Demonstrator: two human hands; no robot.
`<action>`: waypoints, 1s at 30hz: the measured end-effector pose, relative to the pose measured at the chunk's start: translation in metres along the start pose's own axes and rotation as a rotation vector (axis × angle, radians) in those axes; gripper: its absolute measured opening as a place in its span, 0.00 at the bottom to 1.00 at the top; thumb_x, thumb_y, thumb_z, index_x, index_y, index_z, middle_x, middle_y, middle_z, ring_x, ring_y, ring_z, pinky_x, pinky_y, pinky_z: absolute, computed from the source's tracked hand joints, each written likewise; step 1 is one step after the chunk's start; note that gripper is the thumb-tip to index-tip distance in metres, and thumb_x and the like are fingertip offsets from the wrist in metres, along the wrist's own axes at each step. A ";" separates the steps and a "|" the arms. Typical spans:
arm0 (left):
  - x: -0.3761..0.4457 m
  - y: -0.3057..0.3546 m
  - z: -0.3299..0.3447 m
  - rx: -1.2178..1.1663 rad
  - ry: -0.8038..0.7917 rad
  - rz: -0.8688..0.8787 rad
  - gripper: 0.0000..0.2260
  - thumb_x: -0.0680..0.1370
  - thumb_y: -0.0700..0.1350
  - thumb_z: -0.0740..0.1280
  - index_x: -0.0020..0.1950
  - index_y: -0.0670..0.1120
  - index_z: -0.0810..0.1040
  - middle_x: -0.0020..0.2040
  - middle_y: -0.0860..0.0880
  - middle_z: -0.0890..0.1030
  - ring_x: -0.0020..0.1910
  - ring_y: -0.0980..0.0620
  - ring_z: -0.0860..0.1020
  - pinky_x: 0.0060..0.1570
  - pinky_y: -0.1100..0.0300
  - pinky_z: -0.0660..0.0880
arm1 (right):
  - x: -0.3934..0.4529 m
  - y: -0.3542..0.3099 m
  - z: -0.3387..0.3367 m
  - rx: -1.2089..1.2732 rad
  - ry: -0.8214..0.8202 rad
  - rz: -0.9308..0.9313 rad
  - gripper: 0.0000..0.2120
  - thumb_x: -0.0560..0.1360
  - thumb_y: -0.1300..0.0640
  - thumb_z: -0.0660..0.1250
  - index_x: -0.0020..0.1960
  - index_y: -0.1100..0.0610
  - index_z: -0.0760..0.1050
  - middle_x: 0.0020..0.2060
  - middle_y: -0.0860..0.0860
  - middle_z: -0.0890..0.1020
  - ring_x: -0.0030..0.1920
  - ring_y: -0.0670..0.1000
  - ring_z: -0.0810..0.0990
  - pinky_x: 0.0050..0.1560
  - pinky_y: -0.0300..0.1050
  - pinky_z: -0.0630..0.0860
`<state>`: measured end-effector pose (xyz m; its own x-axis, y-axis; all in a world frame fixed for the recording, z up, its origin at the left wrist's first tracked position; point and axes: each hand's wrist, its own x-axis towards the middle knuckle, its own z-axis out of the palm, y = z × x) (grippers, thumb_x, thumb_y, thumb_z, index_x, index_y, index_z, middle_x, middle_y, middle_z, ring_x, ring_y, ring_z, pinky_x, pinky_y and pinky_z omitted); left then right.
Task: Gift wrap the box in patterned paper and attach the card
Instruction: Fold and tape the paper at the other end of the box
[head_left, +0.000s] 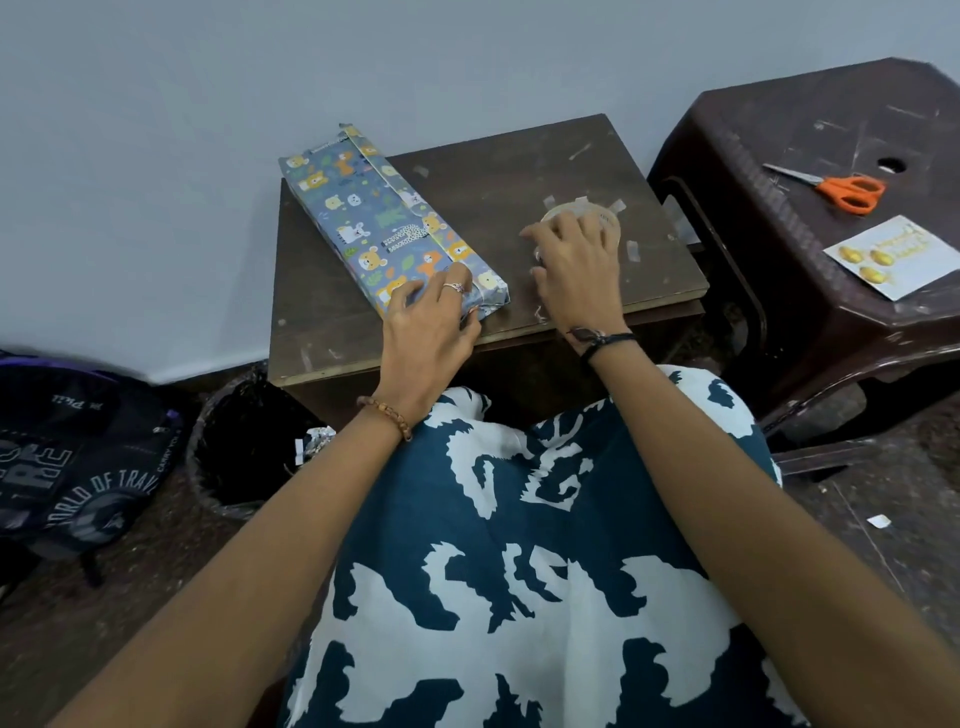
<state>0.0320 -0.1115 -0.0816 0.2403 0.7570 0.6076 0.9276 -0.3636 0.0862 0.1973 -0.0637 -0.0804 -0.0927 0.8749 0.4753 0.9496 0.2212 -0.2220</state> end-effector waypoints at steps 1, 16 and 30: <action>0.000 0.000 0.000 0.004 0.008 -0.004 0.10 0.70 0.43 0.70 0.47 0.43 0.72 0.41 0.49 0.80 0.38 0.47 0.77 0.51 0.59 0.67 | 0.001 -0.002 0.003 -0.040 -0.039 -0.014 0.16 0.71 0.66 0.65 0.57 0.58 0.77 0.53 0.58 0.77 0.57 0.61 0.72 0.56 0.54 0.65; 0.001 0.002 0.001 0.005 0.021 -0.027 0.10 0.69 0.43 0.71 0.46 0.43 0.73 0.39 0.51 0.80 0.35 0.48 0.77 0.49 0.58 0.73 | 0.009 -0.001 0.008 -0.008 0.176 -0.009 0.05 0.64 0.72 0.69 0.37 0.65 0.77 0.34 0.60 0.78 0.32 0.59 0.77 0.27 0.47 0.74; 0.000 0.002 -0.003 -0.027 -0.009 -0.040 0.10 0.70 0.42 0.72 0.46 0.42 0.74 0.39 0.49 0.80 0.35 0.47 0.77 0.48 0.57 0.75 | 0.002 -0.001 -0.003 -0.063 0.161 -0.009 0.06 0.65 0.73 0.69 0.35 0.64 0.74 0.26 0.58 0.76 0.26 0.58 0.76 0.24 0.43 0.67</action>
<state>0.0333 -0.1133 -0.0791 0.2062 0.7758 0.5963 0.9284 -0.3476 0.1313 0.1965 -0.0632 -0.0768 -0.0572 0.7912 0.6088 0.9664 0.1970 -0.1653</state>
